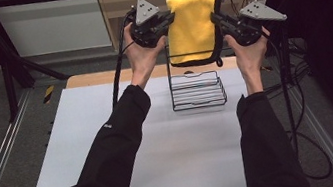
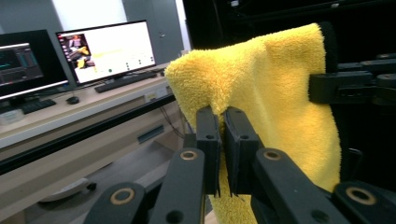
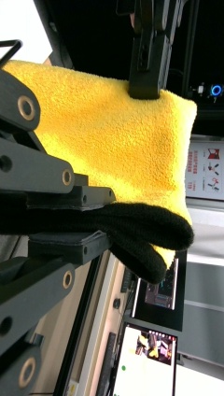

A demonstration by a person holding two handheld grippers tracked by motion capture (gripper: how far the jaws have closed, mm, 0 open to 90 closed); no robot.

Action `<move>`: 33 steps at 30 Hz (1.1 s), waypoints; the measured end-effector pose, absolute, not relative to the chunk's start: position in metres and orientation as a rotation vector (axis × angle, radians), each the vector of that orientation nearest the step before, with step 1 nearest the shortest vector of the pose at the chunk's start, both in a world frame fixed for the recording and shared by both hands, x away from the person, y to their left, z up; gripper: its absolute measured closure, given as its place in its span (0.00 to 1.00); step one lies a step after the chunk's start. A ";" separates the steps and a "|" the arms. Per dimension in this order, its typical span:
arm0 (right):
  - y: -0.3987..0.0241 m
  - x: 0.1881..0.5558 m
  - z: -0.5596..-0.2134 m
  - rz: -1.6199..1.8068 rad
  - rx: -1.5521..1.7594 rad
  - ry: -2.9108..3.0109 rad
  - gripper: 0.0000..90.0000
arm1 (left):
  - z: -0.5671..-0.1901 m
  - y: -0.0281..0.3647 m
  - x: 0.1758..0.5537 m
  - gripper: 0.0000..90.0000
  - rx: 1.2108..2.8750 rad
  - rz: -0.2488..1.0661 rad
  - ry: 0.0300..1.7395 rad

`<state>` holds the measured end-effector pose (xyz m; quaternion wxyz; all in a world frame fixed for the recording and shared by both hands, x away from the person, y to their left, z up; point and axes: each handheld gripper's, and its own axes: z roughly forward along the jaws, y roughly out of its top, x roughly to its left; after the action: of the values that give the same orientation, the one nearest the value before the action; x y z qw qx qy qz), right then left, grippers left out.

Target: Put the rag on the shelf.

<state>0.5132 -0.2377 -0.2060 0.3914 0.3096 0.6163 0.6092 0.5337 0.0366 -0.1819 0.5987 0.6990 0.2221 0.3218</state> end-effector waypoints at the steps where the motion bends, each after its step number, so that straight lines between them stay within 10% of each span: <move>1: -0.240 0.512 -0.207 1.547 0.787 1.567 0.89 | -0.183 0.035 0.532 0.94 1.623 0.741 0.510; 33: -0.249 0.479 -0.241 1.530 0.802 1.637 0.88 | -0.218 0.041 0.502 0.93 1.737 0.599 0.444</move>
<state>0.4791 -0.2494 -0.2413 0.3717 0.3127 0.6386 0.5969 0.5018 0.0410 -0.2175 0.5857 0.7449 0.1902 0.2567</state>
